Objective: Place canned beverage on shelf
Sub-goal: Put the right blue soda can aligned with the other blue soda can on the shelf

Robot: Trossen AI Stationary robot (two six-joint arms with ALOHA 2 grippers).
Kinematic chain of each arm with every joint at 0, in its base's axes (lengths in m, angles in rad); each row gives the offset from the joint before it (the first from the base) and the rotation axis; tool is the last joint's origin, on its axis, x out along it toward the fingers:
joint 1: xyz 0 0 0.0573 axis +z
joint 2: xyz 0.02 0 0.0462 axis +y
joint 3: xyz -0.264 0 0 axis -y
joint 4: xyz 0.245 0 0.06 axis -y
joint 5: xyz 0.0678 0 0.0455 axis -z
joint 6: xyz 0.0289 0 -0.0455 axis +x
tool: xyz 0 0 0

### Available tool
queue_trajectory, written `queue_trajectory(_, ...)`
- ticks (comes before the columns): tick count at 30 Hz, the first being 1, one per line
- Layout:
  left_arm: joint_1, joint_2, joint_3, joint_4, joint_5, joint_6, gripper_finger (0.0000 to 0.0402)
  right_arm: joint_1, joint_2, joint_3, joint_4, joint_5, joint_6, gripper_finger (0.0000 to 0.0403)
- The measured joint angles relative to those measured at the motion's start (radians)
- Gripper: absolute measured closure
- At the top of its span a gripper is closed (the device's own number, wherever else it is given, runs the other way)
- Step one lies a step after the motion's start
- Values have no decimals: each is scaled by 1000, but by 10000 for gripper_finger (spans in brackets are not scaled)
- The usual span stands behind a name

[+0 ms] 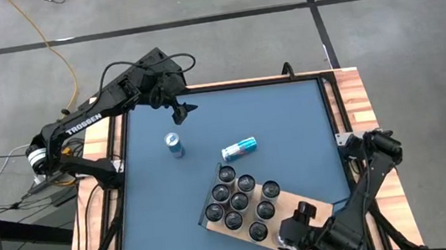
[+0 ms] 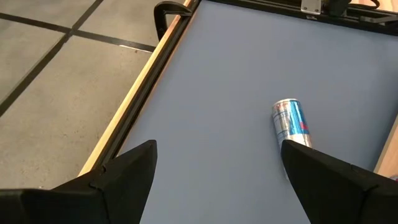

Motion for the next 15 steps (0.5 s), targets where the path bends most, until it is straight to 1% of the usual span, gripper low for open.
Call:
queue_trajectory(4, 0, 0, 0, 9, 0, 0, 72, -30, -19, 0, -8, -77, -35, 47)
queue_trajectory(7, 0, 0, 0, 16, 0, 0, 72, -43, -47, 0, -16, -92, -59, 48)
queue_trajectory(11, 0, 0, 0, 15, 0, 3, 72, -47, -98, 0, -51, -79, -105, 48)
queue_trajectory(15, 0, -13, 0, 9, 2, 3, 72, -47, -188, 0, -140, -14, -135, 49)
